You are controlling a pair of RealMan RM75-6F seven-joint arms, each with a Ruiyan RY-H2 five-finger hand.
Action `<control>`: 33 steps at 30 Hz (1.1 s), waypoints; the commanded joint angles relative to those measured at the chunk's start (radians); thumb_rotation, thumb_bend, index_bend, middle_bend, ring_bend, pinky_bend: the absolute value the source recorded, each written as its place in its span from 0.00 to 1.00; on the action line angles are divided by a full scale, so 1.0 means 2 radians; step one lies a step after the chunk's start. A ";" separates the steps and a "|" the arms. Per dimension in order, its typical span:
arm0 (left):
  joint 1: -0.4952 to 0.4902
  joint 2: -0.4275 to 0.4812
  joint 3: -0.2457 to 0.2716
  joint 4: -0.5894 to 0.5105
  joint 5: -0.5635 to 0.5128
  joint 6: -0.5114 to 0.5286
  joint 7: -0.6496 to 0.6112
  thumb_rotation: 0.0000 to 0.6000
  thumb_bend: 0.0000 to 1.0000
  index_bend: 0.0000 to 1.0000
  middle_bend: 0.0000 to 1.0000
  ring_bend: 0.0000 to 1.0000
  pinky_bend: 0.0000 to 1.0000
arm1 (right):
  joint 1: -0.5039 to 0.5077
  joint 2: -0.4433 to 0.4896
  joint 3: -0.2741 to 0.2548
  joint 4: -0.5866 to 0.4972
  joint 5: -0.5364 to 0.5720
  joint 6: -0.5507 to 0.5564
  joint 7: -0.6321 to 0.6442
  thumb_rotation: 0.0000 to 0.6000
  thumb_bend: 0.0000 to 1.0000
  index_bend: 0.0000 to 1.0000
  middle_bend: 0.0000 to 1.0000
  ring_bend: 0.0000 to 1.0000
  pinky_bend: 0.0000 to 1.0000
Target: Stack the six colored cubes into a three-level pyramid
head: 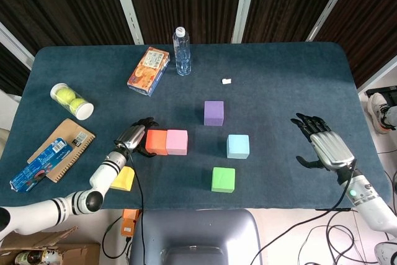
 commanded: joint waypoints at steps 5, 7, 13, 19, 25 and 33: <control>0.003 0.016 0.007 -0.020 0.008 0.008 0.009 1.00 0.09 0.17 0.06 0.00 0.10 | -0.001 0.000 -0.001 0.000 0.001 0.000 -0.003 1.00 0.22 0.00 0.00 0.00 0.00; 0.008 0.031 0.013 -0.040 0.021 0.020 0.018 1.00 0.07 0.15 0.06 0.00 0.10 | -0.001 -0.001 -0.001 -0.001 0.000 0.001 -0.005 1.00 0.22 0.00 0.00 0.00 0.00; 0.045 0.117 0.045 -0.144 0.083 0.106 0.068 1.00 0.04 0.13 0.06 0.00 0.10 | 0.002 0.001 0.000 -0.015 0.005 -0.005 -0.015 1.00 0.22 0.00 0.00 0.00 0.00; 0.097 0.219 0.076 -0.246 0.134 0.167 0.085 1.00 0.04 0.12 0.06 0.00 0.10 | 0.021 -0.016 0.007 -0.038 0.036 -0.032 -0.048 1.00 0.22 0.00 0.00 0.00 0.00; 0.146 0.274 0.107 -0.280 0.186 0.211 0.083 1.00 0.04 0.11 0.06 0.00 0.10 | 0.052 -0.062 0.021 -0.051 0.113 -0.059 -0.112 1.00 0.22 0.00 0.00 0.00 0.00; 0.189 0.307 0.118 -0.281 0.234 0.234 0.040 1.00 0.04 0.10 0.06 0.00 0.10 | 0.119 -0.144 0.033 -0.056 0.258 -0.063 -0.244 1.00 0.21 0.03 0.00 0.00 0.00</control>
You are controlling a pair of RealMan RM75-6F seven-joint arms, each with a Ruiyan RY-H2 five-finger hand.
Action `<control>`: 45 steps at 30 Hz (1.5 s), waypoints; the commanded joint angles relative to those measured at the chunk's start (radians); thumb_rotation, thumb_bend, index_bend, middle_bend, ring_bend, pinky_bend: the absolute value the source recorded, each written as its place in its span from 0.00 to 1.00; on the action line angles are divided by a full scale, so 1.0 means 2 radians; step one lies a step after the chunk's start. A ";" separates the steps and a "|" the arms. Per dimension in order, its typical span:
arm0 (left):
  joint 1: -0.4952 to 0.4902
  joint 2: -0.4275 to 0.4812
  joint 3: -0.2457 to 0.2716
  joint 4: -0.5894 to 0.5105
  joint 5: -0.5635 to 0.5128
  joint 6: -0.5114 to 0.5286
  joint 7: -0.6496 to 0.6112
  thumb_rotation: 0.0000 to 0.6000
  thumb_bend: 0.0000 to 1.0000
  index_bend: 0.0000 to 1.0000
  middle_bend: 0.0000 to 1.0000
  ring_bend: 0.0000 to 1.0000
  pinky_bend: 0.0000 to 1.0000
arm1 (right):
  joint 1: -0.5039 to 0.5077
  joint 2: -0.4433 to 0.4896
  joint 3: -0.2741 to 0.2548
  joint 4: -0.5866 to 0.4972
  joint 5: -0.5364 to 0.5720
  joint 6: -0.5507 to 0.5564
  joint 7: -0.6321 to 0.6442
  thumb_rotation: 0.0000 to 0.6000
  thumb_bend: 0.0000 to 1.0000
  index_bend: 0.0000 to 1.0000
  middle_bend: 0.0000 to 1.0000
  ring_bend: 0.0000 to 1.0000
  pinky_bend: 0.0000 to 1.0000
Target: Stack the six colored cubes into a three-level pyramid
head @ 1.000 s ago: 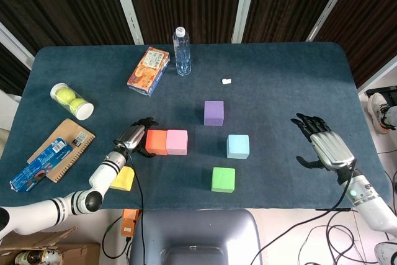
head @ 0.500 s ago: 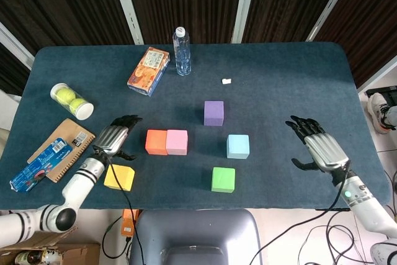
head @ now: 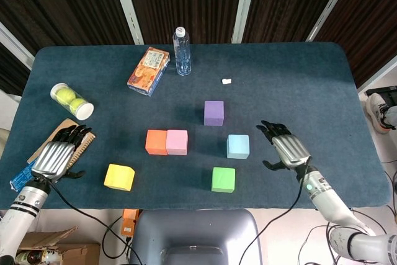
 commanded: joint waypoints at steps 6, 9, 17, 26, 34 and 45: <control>0.029 0.015 0.004 0.010 0.034 0.012 -0.030 1.00 0.04 0.10 0.06 0.00 0.10 | 0.082 -0.095 0.012 0.007 0.170 0.016 -0.123 1.00 0.21 0.04 0.00 0.00 0.00; 0.036 0.019 0.003 0.011 0.039 0.013 -0.034 1.00 0.04 0.10 0.06 0.00 0.10 | 0.096 -0.109 0.011 0.013 0.200 0.019 -0.137 1.00 0.21 0.04 0.00 0.00 0.00; 0.046 0.021 -0.005 0.020 0.041 0.007 -0.044 1.00 0.04 0.10 0.06 0.00 0.10 | 0.117 -0.137 0.014 0.043 0.233 0.023 -0.139 1.00 0.21 0.04 0.00 0.00 0.00; 0.051 0.020 -0.013 0.027 0.046 -0.005 -0.052 1.00 0.04 0.10 0.06 0.00 0.10 | 0.125 -0.147 0.008 0.067 0.252 0.025 -0.138 1.00 0.21 0.05 0.00 0.00 0.00; 0.053 0.015 -0.019 0.033 0.047 -0.015 -0.052 1.00 0.04 0.10 0.06 0.00 0.10 | 0.126 -0.149 0.005 0.090 0.264 0.015 -0.129 1.00 0.21 0.11 0.00 0.00 0.00; 0.057 0.012 -0.026 0.038 0.047 -0.022 -0.053 1.00 0.04 0.10 0.06 0.00 0.10 | 0.127 -0.160 0.000 0.106 0.263 0.022 -0.127 1.00 0.21 0.26 0.00 0.00 0.00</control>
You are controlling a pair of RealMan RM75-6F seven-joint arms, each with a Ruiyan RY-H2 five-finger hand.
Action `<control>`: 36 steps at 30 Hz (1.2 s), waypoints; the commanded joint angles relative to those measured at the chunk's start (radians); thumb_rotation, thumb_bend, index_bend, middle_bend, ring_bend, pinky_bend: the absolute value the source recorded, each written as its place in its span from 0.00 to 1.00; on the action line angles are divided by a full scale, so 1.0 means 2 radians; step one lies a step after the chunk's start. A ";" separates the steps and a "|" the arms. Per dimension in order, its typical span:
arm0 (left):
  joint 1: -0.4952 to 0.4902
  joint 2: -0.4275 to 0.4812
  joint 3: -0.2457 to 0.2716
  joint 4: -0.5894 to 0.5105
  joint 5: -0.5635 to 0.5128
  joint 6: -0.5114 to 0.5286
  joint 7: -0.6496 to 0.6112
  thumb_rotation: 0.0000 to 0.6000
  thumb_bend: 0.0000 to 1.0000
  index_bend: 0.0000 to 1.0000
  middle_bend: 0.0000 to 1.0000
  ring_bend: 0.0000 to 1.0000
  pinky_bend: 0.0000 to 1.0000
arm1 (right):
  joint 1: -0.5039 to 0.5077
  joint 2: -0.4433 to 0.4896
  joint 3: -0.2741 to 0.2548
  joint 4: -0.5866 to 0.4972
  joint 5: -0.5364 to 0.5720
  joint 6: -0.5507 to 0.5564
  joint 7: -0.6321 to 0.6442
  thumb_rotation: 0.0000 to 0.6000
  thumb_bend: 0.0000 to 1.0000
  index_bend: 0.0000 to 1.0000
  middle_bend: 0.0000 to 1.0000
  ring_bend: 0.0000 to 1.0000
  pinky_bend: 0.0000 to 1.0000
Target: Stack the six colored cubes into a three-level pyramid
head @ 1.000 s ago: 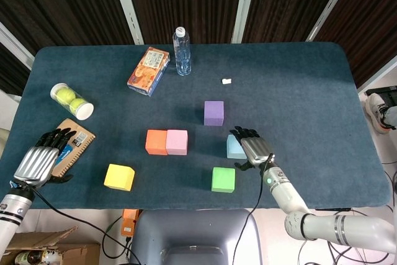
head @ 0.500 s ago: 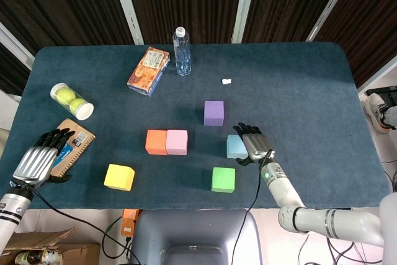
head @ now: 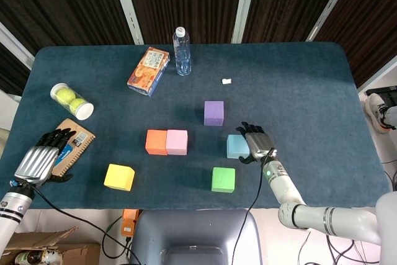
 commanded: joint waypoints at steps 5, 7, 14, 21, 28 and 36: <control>0.002 -0.002 -0.002 0.003 0.004 -0.003 -0.002 1.00 0.04 0.10 0.06 0.00 0.10 | -0.002 -0.007 -0.001 0.010 0.006 0.007 0.000 1.00 0.21 0.41 0.00 0.00 0.00; 0.003 -0.002 -0.002 0.003 0.004 -0.003 -0.002 1.00 0.04 0.10 0.06 0.00 0.10 | -0.002 -0.007 -0.001 0.011 0.007 0.007 0.000 1.00 0.21 0.43 0.00 0.00 0.00; 0.003 0.005 -0.008 0.005 0.011 -0.007 -0.020 1.00 0.04 0.10 0.06 0.00 0.10 | -0.002 0.003 0.024 -0.014 -0.013 0.017 0.020 1.00 0.21 0.51 0.01 0.00 0.00; 0.006 0.016 -0.014 0.014 0.017 -0.012 -0.051 1.00 0.04 0.10 0.06 0.00 0.10 | 0.049 -0.017 0.069 -0.021 0.055 0.023 -0.013 1.00 0.21 0.51 0.01 0.00 0.00; 0.012 0.025 -0.017 0.026 0.021 -0.015 -0.080 1.00 0.04 0.10 0.06 0.00 0.10 | 0.108 -0.070 0.081 0.028 0.120 0.029 -0.065 1.00 0.21 0.50 0.01 0.00 0.00; 0.019 0.031 -0.017 0.032 0.031 -0.012 -0.097 1.00 0.04 0.10 0.06 0.00 0.10 | 0.111 -0.078 0.072 0.037 0.132 0.040 -0.078 1.00 0.21 0.51 0.01 0.00 0.00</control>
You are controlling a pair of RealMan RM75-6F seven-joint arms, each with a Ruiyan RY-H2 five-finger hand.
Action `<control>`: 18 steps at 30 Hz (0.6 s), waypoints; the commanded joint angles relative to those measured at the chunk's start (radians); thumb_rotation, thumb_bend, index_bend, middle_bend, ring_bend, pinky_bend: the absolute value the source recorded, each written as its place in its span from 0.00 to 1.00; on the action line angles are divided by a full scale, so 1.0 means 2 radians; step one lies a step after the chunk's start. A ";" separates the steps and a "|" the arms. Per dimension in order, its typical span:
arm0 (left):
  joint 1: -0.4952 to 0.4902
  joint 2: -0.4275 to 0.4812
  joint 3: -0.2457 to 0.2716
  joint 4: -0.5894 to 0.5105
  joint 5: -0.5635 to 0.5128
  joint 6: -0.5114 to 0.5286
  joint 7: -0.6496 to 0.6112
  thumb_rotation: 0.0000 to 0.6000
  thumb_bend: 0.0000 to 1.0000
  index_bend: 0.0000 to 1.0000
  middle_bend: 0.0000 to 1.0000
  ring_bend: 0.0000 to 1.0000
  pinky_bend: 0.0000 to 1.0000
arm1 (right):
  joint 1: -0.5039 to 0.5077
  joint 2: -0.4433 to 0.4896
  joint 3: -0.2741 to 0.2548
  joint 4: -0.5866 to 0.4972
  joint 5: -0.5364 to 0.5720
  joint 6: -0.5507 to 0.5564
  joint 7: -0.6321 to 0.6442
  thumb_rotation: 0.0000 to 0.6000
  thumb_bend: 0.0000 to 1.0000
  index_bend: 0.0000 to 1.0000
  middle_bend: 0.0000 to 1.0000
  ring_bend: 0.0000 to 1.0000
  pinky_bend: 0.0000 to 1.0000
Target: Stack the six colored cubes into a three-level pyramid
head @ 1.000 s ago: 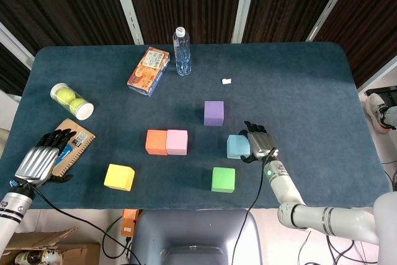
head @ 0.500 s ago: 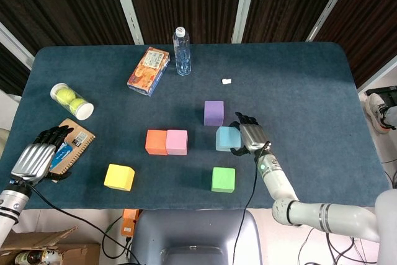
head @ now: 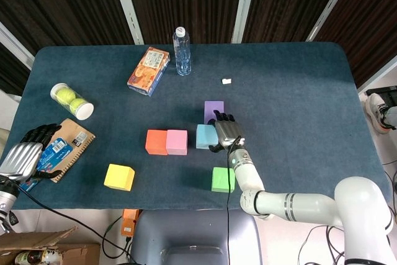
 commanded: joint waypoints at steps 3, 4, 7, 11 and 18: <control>0.000 -0.001 0.000 0.002 0.004 -0.003 -0.002 1.00 0.04 0.10 0.06 0.00 0.10 | -0.005 0.003 -0.007 -0.002 0.006 -0.001 -0.003 1.00 0.21 0.51 0.01 0.00 0.00; 0.000 -0.002 0.000 0.003 0.004 -0.004 -0.002 1.00 0.04 0.10 0.06 0.00 0.10 | -0.004 0.003 -0.008 -0.001 0.009 -0.003 -0.005 1.00 0.21 0.51 0.01 0.00 0.00; 0.000 -0.003 -0.001 0.002 0.005 -0.005 0.001 1.00 0.04 0.10 0.06 0.00 0.10 | -0.003 -0.001 -0.007 0.005 0.015 -0.011 -0.004 1.00 0.21 0.51 0.01 0.00 0.00; 0.000 -0.003 -0.003 0.002 0.003 -0.005 0.002 1.00 0.04 0.10 0.06 0.00 0.10 | 0.000 -0.009 -0.002 0.010 0.018 -0.023 0.001 1.00 0.21 0.51 0.01 0.00 0.00; 0.002 -0.002 -0.004 0.001 0.003 -0.006 0.002 1.00 0.04 0.10 0.06 0.00 0.10 | 0.007 -0.022 -0.003 0.022 0.023 -0.023 -0.002 1.00 0.21 0.50 0.01 0.00 0.00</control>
